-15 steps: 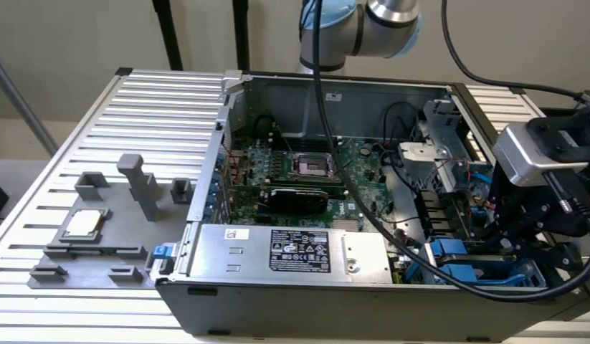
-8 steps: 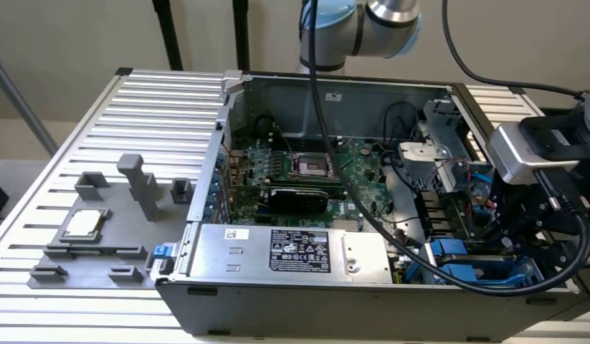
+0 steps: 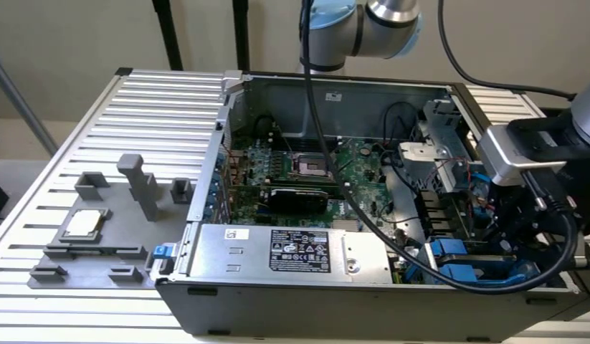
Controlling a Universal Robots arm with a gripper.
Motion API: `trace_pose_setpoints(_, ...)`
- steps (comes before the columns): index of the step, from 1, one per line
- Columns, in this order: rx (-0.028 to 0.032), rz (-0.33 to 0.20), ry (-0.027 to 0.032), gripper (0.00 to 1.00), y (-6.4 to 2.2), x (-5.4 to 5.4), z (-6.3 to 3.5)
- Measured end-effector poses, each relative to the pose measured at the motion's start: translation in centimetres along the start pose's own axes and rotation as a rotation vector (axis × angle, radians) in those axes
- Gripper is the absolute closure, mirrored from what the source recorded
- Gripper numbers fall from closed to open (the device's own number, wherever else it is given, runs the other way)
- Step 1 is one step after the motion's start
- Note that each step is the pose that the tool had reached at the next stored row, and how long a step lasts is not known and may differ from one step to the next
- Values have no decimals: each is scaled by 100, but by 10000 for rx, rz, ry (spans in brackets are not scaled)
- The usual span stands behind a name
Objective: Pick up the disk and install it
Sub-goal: 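Insert the first disk wire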
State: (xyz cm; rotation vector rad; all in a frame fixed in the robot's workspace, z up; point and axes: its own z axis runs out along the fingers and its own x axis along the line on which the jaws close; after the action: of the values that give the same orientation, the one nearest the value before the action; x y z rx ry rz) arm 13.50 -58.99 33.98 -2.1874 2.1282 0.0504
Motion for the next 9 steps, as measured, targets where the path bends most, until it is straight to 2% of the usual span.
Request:
trace_pose_setpoints(6, 33, 109, 17, 84, 7, -39, 4)
trace_pose_setpoints(9, 53, 211, 46, 84, 7, -47, 5)
